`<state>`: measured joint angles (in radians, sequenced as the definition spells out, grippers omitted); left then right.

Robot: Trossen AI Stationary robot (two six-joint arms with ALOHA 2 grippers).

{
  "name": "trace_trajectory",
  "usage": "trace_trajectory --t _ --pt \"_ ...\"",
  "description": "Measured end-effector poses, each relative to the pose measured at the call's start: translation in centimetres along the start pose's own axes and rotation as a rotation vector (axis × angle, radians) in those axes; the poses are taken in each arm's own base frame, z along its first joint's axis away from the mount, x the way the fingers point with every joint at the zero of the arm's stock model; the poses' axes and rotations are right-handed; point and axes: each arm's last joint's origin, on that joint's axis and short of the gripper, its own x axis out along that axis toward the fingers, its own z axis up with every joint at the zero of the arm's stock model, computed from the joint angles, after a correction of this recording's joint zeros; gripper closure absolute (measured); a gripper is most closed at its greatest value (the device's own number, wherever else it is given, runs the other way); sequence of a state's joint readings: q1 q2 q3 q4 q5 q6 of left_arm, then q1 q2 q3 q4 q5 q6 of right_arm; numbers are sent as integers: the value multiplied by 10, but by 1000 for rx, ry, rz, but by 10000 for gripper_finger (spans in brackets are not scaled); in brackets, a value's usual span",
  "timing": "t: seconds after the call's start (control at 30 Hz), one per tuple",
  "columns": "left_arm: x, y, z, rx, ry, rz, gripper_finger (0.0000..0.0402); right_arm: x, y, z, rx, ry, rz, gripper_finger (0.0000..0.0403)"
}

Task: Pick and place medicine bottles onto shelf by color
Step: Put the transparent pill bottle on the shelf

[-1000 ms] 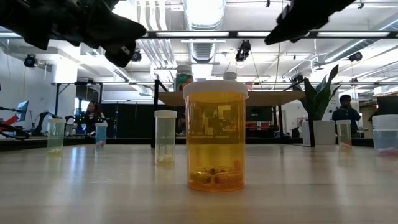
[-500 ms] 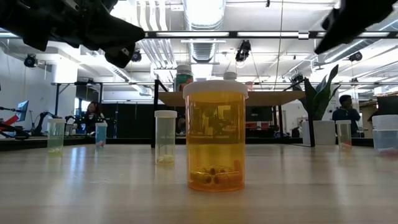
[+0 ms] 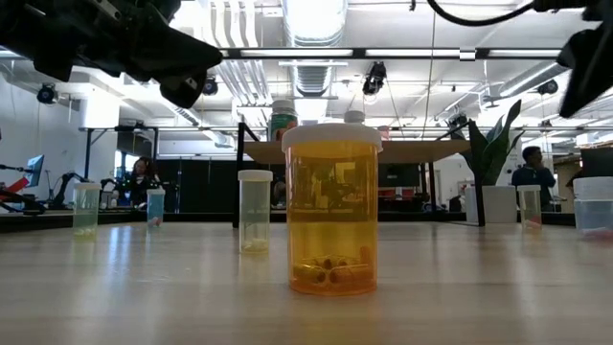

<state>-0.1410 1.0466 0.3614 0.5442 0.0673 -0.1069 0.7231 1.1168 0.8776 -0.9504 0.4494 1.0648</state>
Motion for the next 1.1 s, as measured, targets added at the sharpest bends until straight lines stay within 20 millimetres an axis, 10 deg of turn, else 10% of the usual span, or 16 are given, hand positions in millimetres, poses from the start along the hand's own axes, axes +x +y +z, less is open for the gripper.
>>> trace_trajectory --t 0.8,1.1 --pt "0 0 -1 -18 5 1 391 47 -35 -36 258 172 -255 109" --pt "0 0 -1 -18 3 0 391 64 -31 -42 233 141 -224 179"
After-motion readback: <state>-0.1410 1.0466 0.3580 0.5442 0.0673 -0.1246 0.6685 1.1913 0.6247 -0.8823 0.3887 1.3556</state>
